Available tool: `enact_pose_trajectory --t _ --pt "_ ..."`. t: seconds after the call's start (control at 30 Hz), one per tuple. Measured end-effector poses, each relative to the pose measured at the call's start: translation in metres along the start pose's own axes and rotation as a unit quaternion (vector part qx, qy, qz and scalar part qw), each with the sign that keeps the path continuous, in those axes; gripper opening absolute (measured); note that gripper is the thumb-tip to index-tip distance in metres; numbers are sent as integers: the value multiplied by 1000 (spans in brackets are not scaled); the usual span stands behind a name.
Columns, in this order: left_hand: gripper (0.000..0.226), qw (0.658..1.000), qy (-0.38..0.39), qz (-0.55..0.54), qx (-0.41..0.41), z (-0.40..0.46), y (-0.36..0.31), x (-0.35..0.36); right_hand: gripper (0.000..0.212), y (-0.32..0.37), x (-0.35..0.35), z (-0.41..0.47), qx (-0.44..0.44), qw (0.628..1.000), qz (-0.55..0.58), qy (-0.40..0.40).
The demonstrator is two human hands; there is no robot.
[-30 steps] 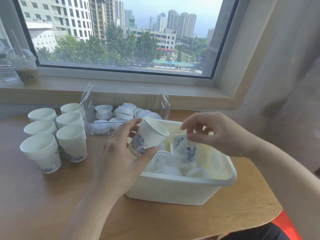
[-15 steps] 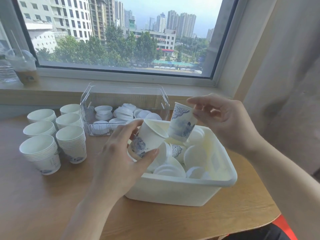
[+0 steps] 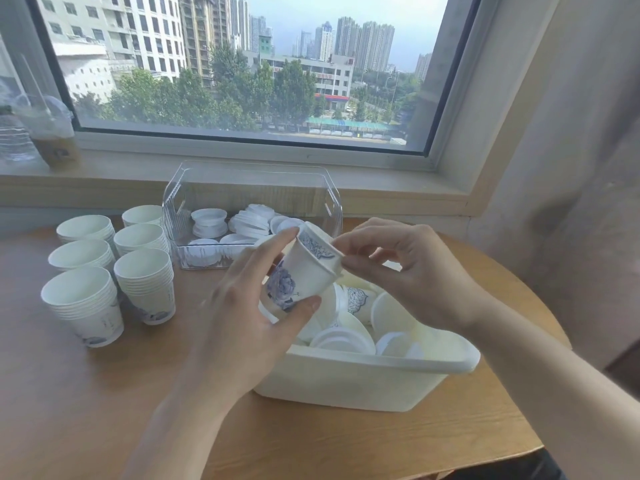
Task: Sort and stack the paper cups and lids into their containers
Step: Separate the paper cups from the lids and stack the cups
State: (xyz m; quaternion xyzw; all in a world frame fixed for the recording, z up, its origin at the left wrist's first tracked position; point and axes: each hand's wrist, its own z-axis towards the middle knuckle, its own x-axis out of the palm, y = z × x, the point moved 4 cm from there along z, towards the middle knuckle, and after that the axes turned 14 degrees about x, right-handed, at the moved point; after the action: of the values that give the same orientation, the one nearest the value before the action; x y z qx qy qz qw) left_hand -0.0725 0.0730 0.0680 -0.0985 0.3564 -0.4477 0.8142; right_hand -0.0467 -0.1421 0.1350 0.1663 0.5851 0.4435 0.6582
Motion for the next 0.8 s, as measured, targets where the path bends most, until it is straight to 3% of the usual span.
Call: enact_pose_trajectory --t 0.2,0.37,0.47,0.63,0.8 --pt "80 1000 12 12 23 -1 -1 -1 18 -2 8 2 0 999 -9 48" --pt "72 1000 9 12 15 -1 1 -1 18 -15 -2 9 21 998 -49 12" --pt "70 1000 -1 9 11 -1 2 0 20 -30 -4 19 42 989 -139 -3" --pt "73 1000 -10 -1 6 -1 4 2 28 -43 18 31 70 927 -355 97" --pt "73 1000 -8 -3 8 0 5 3 48 -52 33 40 58 878 -463 108"
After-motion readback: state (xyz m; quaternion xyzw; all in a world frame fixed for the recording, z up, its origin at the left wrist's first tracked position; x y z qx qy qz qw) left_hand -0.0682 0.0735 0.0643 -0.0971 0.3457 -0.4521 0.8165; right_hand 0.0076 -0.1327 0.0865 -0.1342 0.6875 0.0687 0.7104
